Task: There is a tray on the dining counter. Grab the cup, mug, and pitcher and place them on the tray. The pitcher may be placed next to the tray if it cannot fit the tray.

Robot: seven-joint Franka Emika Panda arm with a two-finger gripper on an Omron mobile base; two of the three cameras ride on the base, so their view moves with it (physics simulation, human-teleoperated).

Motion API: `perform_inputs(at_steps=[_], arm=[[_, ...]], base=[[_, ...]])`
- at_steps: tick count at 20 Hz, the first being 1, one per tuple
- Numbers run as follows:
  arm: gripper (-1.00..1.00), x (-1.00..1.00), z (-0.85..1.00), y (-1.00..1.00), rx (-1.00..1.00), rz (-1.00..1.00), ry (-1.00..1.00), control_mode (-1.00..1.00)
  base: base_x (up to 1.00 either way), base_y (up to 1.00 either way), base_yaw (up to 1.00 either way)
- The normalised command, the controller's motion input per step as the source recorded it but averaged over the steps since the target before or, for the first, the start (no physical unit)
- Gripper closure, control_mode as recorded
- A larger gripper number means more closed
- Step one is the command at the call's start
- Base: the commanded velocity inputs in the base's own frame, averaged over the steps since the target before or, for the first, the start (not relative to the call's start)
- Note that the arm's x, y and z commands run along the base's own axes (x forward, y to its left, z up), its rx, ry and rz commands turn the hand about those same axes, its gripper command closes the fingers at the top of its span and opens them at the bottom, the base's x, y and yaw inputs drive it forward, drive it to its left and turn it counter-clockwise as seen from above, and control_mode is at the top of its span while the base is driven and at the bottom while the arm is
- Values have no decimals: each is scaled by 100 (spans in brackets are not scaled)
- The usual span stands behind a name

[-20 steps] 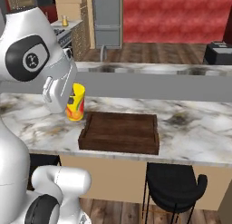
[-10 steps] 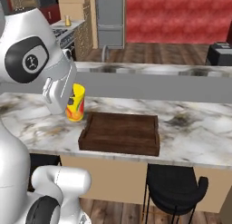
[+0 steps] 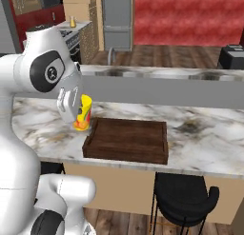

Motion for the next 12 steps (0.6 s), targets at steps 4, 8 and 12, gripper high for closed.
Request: perform_inputs(at_steps=[4, 8, 12], arm=[[100, 57, -60, 27, 0, 1, 2, -100], [100, 50, -30, 15, 0, 0, 0, -100], [100, 46, -22, 8, -2, 0, 0, -100]], base=[[0, 0, 0], [0, 0, 0], [0, 0, 0]])
